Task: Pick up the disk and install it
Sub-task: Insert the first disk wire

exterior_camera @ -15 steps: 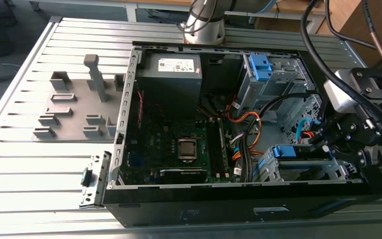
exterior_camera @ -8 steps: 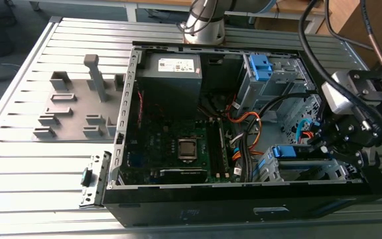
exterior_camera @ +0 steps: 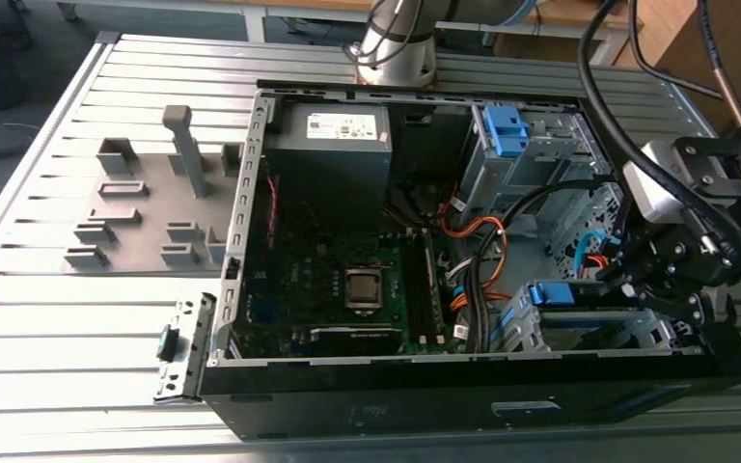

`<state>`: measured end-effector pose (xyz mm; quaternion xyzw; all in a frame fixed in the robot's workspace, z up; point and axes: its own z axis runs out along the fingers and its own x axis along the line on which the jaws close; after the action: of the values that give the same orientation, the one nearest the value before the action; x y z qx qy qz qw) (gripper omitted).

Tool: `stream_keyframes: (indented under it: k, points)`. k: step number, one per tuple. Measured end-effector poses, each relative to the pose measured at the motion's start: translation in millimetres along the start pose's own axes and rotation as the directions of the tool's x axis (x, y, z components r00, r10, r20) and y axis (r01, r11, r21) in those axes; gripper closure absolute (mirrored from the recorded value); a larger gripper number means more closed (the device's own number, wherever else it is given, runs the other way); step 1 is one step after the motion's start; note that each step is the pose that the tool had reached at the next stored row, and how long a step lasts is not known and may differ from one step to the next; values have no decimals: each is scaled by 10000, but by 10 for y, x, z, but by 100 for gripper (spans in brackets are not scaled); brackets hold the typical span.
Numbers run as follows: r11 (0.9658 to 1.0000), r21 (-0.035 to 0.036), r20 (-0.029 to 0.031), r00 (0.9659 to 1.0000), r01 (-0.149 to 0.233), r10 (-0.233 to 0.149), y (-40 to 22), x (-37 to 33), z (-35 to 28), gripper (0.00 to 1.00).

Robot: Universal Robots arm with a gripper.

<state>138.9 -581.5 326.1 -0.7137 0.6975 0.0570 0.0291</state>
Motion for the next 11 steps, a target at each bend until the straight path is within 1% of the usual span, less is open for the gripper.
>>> stream_keyframes:
  k: [11]
  points:
    - [10000, -1, 6, 10000, 0, 0, -1, 2, 18, 80]
